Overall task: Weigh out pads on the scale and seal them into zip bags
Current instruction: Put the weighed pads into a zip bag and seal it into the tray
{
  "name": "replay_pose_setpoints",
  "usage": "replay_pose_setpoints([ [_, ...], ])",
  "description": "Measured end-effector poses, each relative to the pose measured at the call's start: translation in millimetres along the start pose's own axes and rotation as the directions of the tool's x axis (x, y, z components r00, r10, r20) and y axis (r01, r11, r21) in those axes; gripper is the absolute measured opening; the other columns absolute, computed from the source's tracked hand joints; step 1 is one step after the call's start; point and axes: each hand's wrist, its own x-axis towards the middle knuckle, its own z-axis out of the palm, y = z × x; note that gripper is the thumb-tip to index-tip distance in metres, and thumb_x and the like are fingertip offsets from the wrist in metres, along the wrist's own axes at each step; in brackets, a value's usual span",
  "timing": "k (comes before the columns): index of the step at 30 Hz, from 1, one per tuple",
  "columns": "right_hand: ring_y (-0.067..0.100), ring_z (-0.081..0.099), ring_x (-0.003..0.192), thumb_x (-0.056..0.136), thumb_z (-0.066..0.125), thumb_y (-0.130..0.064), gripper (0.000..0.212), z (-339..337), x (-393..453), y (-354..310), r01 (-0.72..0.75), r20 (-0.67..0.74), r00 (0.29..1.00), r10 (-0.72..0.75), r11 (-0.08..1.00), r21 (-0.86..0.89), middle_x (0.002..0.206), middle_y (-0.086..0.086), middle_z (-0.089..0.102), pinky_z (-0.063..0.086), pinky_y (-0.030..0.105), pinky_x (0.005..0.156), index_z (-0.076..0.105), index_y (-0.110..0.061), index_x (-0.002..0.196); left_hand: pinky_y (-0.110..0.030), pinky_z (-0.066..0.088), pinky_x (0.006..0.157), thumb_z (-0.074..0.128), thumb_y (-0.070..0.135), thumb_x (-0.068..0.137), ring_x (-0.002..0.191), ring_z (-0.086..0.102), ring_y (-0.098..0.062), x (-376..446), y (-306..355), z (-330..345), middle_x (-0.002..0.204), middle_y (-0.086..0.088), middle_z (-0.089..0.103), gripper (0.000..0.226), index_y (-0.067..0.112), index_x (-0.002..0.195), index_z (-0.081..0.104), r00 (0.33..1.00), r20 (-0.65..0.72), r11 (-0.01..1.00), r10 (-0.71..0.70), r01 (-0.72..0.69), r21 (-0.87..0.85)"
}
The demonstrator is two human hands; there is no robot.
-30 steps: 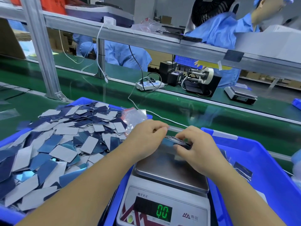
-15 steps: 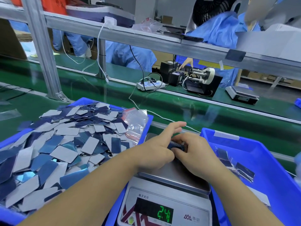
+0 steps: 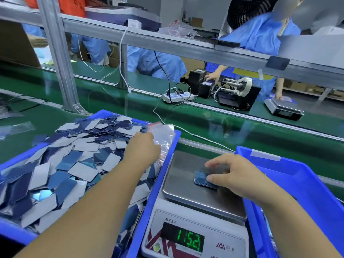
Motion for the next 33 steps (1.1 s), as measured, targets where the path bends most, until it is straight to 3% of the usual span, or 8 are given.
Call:
replay_pose_setpoints([
  [3,-0.015,0.058,0.091,0.079,0.080,-0.035,0.023,-0.1,-0.1,0.2,0.009,-0.058,0.998,-0.006,0.998,0.059,0.097,-0.029,0.066,0.047,0.017,0.081,0.071,-0.048,0.095,-0.039,0.049,0.077,0.057,0.044,0.092,0.103,0.056,-0.032,3.0,-2.8,9.4,0.116,-0.010,0.058,0.032,0.015,0.104,0.063,1.000,-0.007,0.993,-0.028,0.028,0.118],
  [6,-0.005,0.065,0.083,0.082,0.077,-0.032,0.015,1.1,0.3,-0.4,0.013,-0.105,0.995,0.001,0.990,0.137,0.092,-0.031,0.065,0.049,0.020,0.074,0.072,-0.043,0.092,-0.034,0.047,0.068,0.061,0.033,0.087,0.094,0.059,-0.030,1.9,-0.9,13.4,0.100,-0.006,0.065,0.017,0.017,0.092,0.062,0.998,-0.061,0.991,-0.016,0.024,0.132],
  [10,0.003,0.061,0.067,0.086,0.075,-0.027,0.010,0.0,0.8,-0.2,0.048,-0.153,0.988,-0.021,0.983,0.176,0.087,-0.026,0.066,0.042,0.012,0.061,0.072,-0.036,0.088,-0.029,0.041,0.062,0.057,0.020,0.090,0.085,0.060,-0.024,0.6,-2.6,8.1,0.097,0.003,0.066,0.016,0.029,0.092,0.069,0.990,-0.137,0.998,-0.041,0.035,-0.046],
  [14,0.000,0.055,0.060,0.086,0.074,-0.024,0.008,-0.4,0.5,-1.8,0.078,-0.175,0.984,-0.043,0.976,0.202,0.082,-0.022,0.067,0.042,0.007,0.056,0.072,-0.032,0.086,-0.026,0.033,0.049,0.049,0.011,0.089,0.064,0.050,-0.024,0.4,-4.3,1.7,0.066,0.002,0.056,0.024,0.015,0.079,0.071,0.978,-0.208,0.993,-0.025,0.000,-0.119],
  [19,0.002,0.053,0.058,0.087,0.072,-0.024,0.014,0.6,-0.2,-2.6,0.106,-0.200,0.978,-0.063,0.971,0.214,0.076,-0.020,0.067,0.040,0.009,0.053,0.071,-0.037,0.082,-0.032,0.037,0.055,0.051,0.013,0.089,0.068,0.049,-0.027,-7.9,5.2,-13.6,0.060,0.001,0.051,0.025,0.010,0.066,0.060,0.949,-0.310,0.967,0.058,-0.131,-0.218],
  [23,0.028,0.063,0.076,0.085,0.073,-0.035,0.016,5.7,0.7,-6.7,0.185,-0.229,0.966,-0.117,0.935,0.303,0.094,-0.022,0.070,0.049,0.021,0.064,0.067,-0.046,0.095,-0.012,0.040,0.058,0.065,0.014,0.091,0.058,0.051,0.002,-30.8,29.5,-26.6,0.059,0.022,0.060,0.021,0.029,0.080,0.075,0.939,-0.215,0.675,0.268,-0.342,-0.654],
  [27,0.046,0.060,0.078,0.072,0.074,-0.041,0.032,13.9,0.2,-15.0,0.295,-0.215,0.952,-0.220,0.853,0.431,0.102,-0.011,0.072,0.056,0.055,0.074,0.067,-0.043,0.104,-0.010,0.044,0.068,0.069,0.005,0.087,0.068,0.058,0.005,-53.3,47.3,-19.3,0.070,0.021,0.068,0.024,0.027,0.081,0.075,0.834,-0.043,0.508,0.550,-0.375,-0.775],
  [33,0.006,0.050,0.056,0.074,0.072,-0.016,0.010,5.2,2.0,-12.0,0.363,-0.341,0.919,-0.198,0.763,0.535,0.065,-0.007,0.064,0.039,0.015,0.052,0.072,-0.025,0.080,-0.015,0.037,0.058,0.075,0.025,0.077,0.062,0.049,-0.005,-56.8,49.7,-19.1,0.072,0.005,0.063,0.010,0.024,0.088,0.076,0.800,0.053,0.355,0.598,-0.204,-0.912],
])
